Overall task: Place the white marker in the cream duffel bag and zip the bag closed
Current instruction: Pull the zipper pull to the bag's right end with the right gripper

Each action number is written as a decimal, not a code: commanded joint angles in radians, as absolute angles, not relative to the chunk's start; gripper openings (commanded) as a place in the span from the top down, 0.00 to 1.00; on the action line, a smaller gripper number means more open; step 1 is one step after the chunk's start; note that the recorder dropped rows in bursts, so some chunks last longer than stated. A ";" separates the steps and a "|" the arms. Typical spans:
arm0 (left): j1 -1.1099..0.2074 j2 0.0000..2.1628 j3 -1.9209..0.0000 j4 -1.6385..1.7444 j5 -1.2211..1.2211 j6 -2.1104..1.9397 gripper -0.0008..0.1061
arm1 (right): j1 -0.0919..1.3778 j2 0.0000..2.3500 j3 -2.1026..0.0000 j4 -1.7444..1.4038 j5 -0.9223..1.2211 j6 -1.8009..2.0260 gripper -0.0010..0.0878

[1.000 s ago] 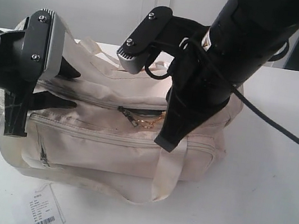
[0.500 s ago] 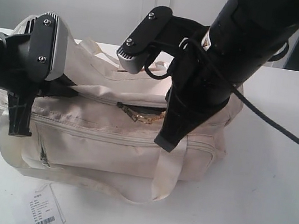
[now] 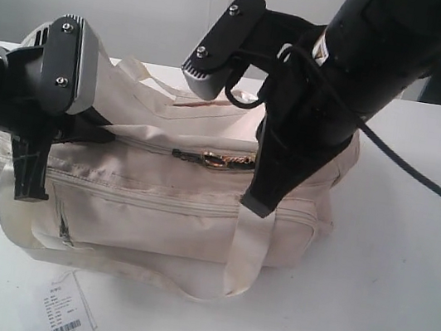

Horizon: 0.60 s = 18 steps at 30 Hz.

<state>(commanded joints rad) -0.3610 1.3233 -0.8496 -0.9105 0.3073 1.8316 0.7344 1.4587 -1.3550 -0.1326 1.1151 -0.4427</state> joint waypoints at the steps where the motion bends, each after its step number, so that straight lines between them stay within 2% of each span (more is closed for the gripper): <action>1: -0.361 1.323 -0.850 -0.911 0.307 1.832 0.99 | 0.730 1.456 -1.355 -0.142 1.120 -0.443 0.99; 18: -0.361 1.323 -0.850 -0.911 0.307 1.803 0.99 | 0.666 1.448 -1.355 -0.153 1.146 -0.443 0.99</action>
